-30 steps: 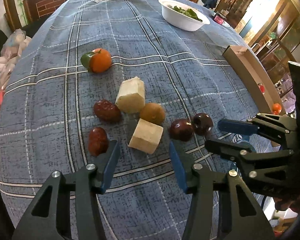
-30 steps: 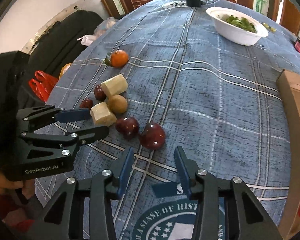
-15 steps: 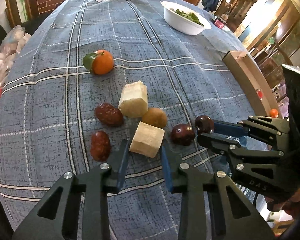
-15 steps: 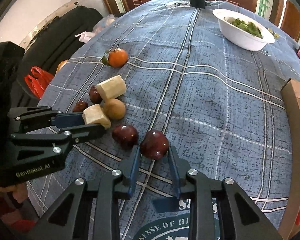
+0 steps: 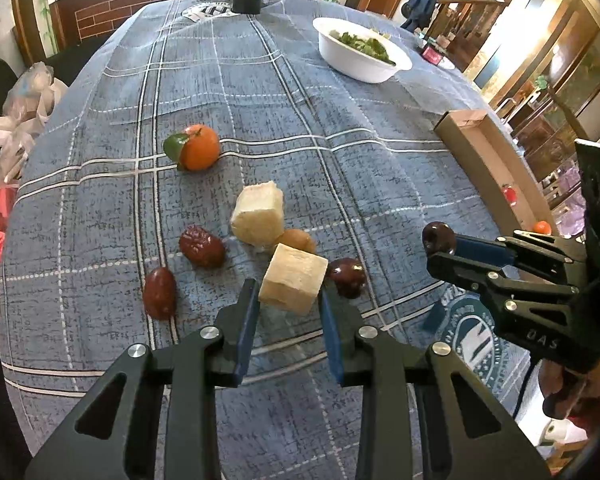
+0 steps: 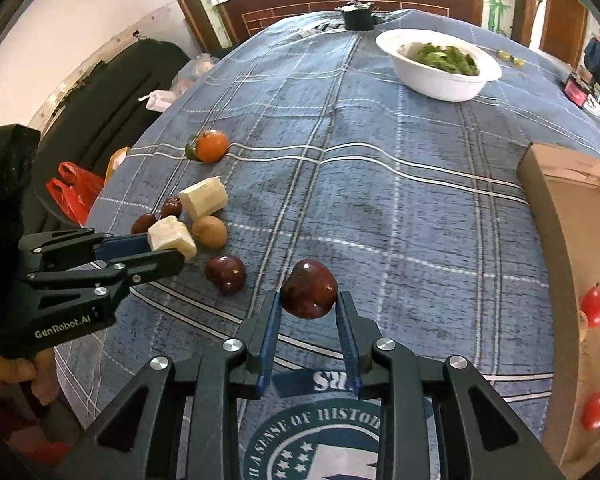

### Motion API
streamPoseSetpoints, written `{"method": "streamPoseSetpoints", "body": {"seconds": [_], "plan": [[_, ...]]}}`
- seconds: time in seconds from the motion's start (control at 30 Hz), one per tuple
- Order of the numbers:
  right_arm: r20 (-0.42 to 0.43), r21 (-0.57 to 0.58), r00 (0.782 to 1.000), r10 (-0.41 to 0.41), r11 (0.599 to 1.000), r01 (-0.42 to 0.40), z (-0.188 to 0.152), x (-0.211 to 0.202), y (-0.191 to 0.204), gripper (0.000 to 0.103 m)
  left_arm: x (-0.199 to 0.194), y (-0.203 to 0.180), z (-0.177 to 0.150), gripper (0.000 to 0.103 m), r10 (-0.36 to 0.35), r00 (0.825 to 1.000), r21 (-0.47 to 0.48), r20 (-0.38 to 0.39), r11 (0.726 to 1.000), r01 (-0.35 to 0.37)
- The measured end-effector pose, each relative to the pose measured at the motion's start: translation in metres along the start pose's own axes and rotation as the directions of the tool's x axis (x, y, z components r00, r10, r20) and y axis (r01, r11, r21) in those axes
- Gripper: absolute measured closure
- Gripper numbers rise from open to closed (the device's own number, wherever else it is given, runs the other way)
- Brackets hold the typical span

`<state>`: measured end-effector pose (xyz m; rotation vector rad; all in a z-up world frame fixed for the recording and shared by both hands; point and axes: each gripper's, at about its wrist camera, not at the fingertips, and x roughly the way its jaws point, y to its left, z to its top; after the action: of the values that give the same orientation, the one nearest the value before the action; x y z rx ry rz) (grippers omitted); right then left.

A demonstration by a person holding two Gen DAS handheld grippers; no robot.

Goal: Organize fruits
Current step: 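Grasp a dark red plum with right tool while left tool grasps a pale cube, then carry the plum and cube with both tools over the cardboard tray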

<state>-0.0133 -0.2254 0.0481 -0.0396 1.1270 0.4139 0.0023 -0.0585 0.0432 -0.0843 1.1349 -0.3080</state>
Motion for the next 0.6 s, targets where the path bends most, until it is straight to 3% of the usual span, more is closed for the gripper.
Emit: {"method": "streamPoseSetpoints", "body": {"seconds": [0.33, 0.6], "plan": [[0.023, 0.016, 1.0, -0.009, 1.0, 0.008, -0.004, -0.015, -0.01, 0.074, -0.012, -0.011, 0.005, 0.076, -0.014, 1.0, 0.026, 0.021, 1.0, 0.014], [0.043, 0.055, 0.999, -0.032, 0.998, 0.03, -0.011, -0.03, -0.029, 0.074, -0.006, -0.047, 0.021, 0.076, -0.05, 0.999, 0.104, 0.021, 0.993, 0.047]]}}
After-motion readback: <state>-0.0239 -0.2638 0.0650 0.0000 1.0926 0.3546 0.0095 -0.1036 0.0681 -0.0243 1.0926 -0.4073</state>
